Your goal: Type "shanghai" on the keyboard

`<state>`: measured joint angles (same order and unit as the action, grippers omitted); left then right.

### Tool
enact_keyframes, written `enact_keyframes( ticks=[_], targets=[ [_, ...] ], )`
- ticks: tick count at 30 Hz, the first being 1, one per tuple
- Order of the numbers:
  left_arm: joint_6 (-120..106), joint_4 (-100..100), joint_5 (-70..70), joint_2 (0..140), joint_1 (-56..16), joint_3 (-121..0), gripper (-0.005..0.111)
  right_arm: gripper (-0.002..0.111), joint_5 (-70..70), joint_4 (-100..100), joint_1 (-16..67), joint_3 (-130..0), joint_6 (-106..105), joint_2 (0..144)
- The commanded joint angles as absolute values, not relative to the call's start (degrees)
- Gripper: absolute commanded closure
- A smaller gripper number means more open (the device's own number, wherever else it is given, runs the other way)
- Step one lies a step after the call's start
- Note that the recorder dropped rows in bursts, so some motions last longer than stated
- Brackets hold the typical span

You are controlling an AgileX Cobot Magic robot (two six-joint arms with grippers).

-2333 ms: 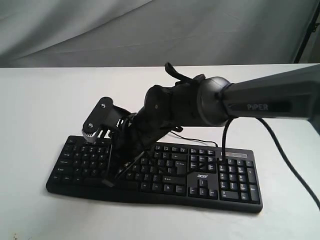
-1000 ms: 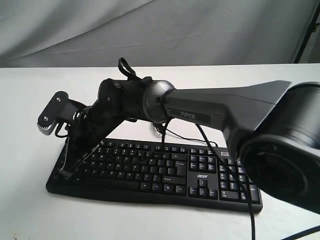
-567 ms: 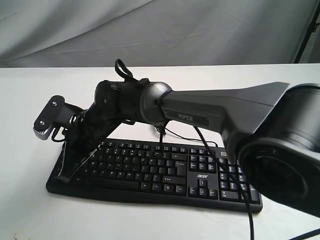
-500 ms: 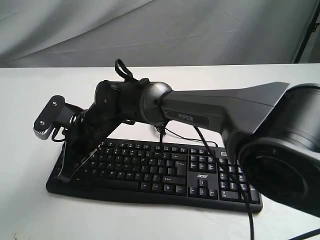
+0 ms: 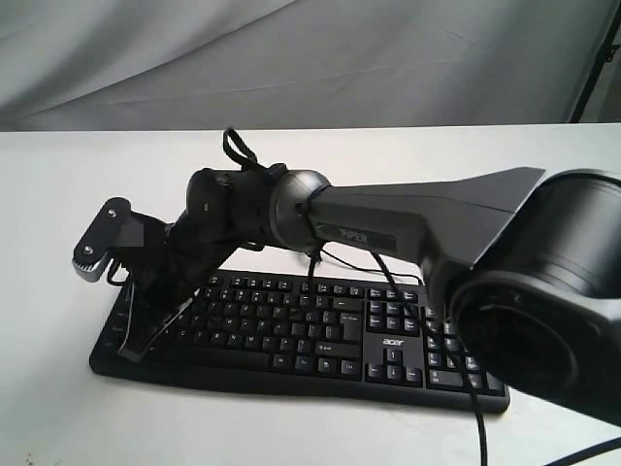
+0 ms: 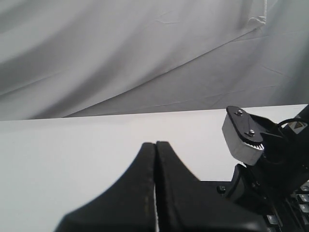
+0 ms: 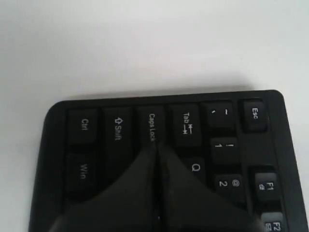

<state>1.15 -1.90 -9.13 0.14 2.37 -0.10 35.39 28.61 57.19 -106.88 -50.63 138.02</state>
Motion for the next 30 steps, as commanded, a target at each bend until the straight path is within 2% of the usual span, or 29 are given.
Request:
enact_keyframes(
  ticks=[1, 6, 10, 15, 30],
  targets=[
    [1.31, -1.9, -8.79, 0.0, 2.0, 0.0, 0.107, 0.108, 38.4, 26.47, 56.45, -107.1, -50.62, 133.86],
    [1.31, -1.9, -8.79, 0.0, 2.0, 0.0, 0.107, 0.108, 40.51, 25.49, 53.24, -101.12, -49.69, 128.99],
    [1.31, -1.9, -8.79, 0.0, 2.0, 0.0, 0.107, 0.108, 33.83, 26.59, 50.66, -88.68, -49.69, 123.61],
    [1.31, -1.9, -8.79, 0.0, 2.0, 0.0, 0.107, 0.108, 28.49, 31.46, 48.49, -79.19, -53.29, 119.46],
    [1.31, -1.9, -8.79, 0.0, 2.0, 0.0, 0.107, 0.108, 26.3, 31.21, 47.79, -77.1, -54.28, 120.21]
  ],
)
